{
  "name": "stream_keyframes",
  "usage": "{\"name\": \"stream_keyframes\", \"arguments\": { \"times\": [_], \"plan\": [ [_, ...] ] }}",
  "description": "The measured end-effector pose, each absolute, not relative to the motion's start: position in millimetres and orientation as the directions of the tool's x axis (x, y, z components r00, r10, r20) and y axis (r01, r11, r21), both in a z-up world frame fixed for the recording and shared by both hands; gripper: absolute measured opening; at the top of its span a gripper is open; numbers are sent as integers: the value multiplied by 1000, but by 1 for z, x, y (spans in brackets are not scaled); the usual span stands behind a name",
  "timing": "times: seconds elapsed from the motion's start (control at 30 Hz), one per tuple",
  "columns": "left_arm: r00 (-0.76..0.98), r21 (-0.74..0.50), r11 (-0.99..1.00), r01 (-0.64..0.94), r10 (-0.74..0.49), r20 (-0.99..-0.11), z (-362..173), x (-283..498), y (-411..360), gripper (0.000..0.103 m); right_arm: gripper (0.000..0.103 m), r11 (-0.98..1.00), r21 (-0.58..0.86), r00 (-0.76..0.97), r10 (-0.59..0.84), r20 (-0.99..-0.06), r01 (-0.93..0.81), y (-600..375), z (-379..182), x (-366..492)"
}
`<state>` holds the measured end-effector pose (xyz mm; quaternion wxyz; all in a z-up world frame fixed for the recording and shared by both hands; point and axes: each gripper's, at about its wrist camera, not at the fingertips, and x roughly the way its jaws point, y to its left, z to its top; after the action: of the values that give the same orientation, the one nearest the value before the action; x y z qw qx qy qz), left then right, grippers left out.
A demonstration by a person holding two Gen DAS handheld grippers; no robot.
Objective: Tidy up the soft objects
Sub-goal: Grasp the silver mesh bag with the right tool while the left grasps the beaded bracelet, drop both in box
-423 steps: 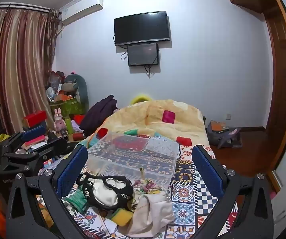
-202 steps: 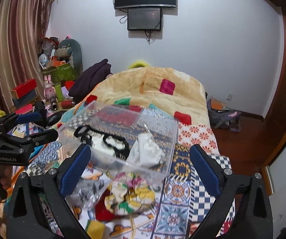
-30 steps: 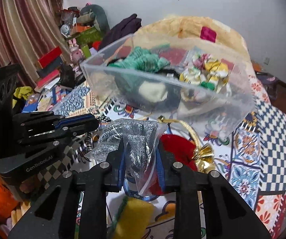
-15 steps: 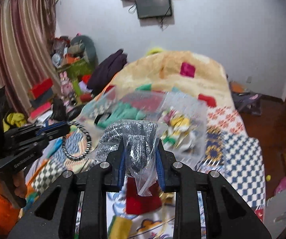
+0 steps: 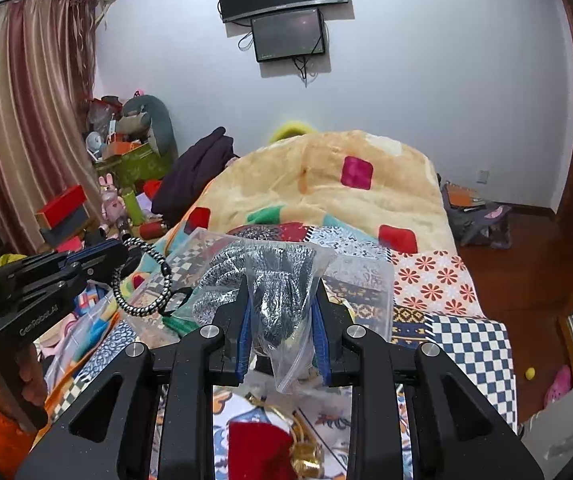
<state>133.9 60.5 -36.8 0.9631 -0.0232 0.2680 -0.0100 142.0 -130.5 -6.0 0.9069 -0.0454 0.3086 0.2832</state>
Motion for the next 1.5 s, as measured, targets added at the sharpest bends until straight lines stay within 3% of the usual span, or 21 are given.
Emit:
{"name": "stream_keyframes", "arguments": {
  "times": [0.67, 0.73, 0.87, 0.97, 1.1, 1.23, 1.33, 1.5],
  "plan": [
    [755, -45, 999, 10, -37, -654, -99, 181, 61, 5, 27, 811, -4, 568, 406, -716, -585, -93, -65, 169],
    [756, -46, 999, 15, -41, -654, -98, 180, 60, 6, 32, 814, -12, 570, 397, -719, -581, -95, -64, 169],
    [755, -69, 997, 18, -59, -653, -93, 175, 59, 13, 56, 820, -17, 591, 397, -702, -572, -100, -56, 166],
    [758, -85, 996, 18, -69, -649, -88, 170, 60, 22, 67, 826, -26, 609, 394, -688, -564, -104, -47, 161],
    [780, -90, 996, 12, -66, -623, -76, 158, 58, 47, 83, 832, -29, 630, 396, -668, -554, -111, -35, 154],
    [806, -87, 996, 15, -63, -589, -60, 142, 54, 67, 88, 838, -40, 653, 392, -648, -544, -119, -23, 144],
    [822, -93, 996, 14, -64, -566, -52, 129, 53, 80, 102, 840, -27, 654, 401, -642, -542, -127, -19, 136],
    [838, -62, 998, 1, -35, -545, -47, 109, 46, 99, 103, 831, -44, 631, 385, -673, -554, -135, -30, 123]
  ]
}}
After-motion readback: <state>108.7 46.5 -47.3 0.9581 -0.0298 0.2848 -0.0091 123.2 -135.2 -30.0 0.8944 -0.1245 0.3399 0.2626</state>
